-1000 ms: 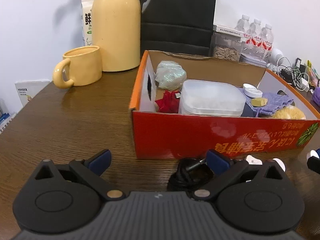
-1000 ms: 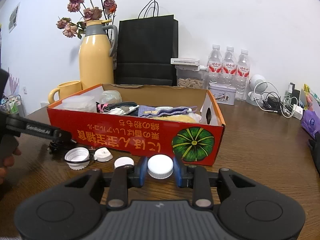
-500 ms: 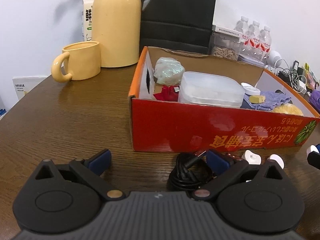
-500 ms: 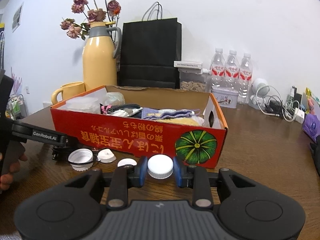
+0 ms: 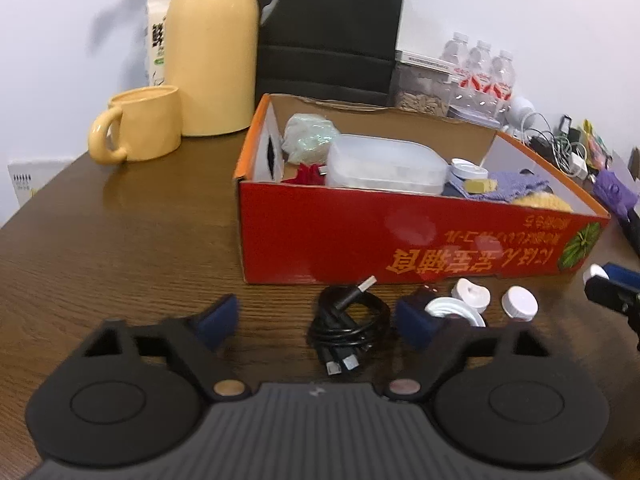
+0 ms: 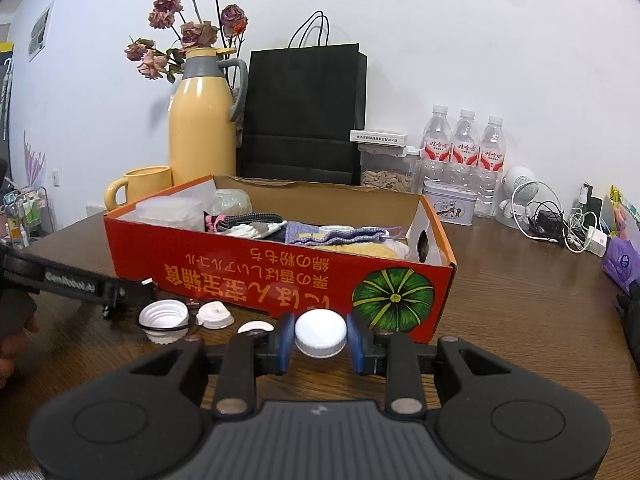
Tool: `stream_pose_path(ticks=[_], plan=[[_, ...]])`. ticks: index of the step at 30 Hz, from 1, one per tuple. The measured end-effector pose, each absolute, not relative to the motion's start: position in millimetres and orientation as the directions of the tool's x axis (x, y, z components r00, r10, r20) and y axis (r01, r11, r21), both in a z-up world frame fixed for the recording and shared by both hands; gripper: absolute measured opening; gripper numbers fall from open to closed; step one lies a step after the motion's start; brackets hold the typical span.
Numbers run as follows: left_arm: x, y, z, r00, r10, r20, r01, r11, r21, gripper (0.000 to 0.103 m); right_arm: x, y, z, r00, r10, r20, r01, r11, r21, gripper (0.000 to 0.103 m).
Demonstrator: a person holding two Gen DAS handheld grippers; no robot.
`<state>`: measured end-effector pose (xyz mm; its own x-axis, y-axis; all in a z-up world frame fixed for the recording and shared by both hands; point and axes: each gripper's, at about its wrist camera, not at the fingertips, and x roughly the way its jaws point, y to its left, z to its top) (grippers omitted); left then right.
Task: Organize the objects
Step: 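Lower the left tool onto the black cable and close it, then carry the black cable and white cap up over the box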
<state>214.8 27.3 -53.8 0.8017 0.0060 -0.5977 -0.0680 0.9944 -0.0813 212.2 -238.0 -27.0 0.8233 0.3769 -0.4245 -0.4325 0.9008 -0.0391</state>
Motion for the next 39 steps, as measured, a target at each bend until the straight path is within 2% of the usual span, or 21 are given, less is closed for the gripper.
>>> stream_pose_path(ticks=[1,2,3,14,20,28,39], plan=[[213.8,25.9,-53.6,0.804,0.000,-0.594,-0.058,0.995,-0.077,0.063,212.2,-238.2,-27.0,0.823,0.377,-0.424,-0.433,0.901,-0.040,0.027],[212.6,25.1,-53.3,0.807,-0.007,-0.591,-0.049,0.996,-0.079,0.047,212.1,-238.2,-27.0,0.824,0.377,-0.424,-0.433,0.900,-0.040,0.027],[211.6,24.6,-53.2,0.809,-0.011,-0.588,-0.046,0.996,-0.082,0.040,211.8,-238.0,-26.9,0.824,0.377,-0.423,-0.433,0.900,-0.041,0.027],[202.9,25.4,-49.2,0.831,0.014,-0.556,-0.079,0.992,-0.094,0.039,209.0,-238.3,-25.3,0.832,0.377,-0.408,-0.432,0.901,-0.048,0.027],[188.3,23.0,-39.5,0.865,0.041,-0.500,-0.105,0.989,-0.100,0.038,201.1,-238.4,-22.5,0.850,0.383,-0.362,-0.433,0.899,-0.064,0.027],[178.1,16.1,-0.1,0.920,0.017,-0.391,-0.074,0.988,-0.133,0.038,201.9,-234.0,-1.9,0.865,0.411,-0.288,-0.446,0.893,-0.065,0.027],[219.5,-6.5,54.0,0.961,-0.035,-0.273,-0.007,0.988,-0.152,0.038,235.7,-206.2,37.0,0.879,0.434,-0.196,-0.454,0.888,-0.068,0.027]])
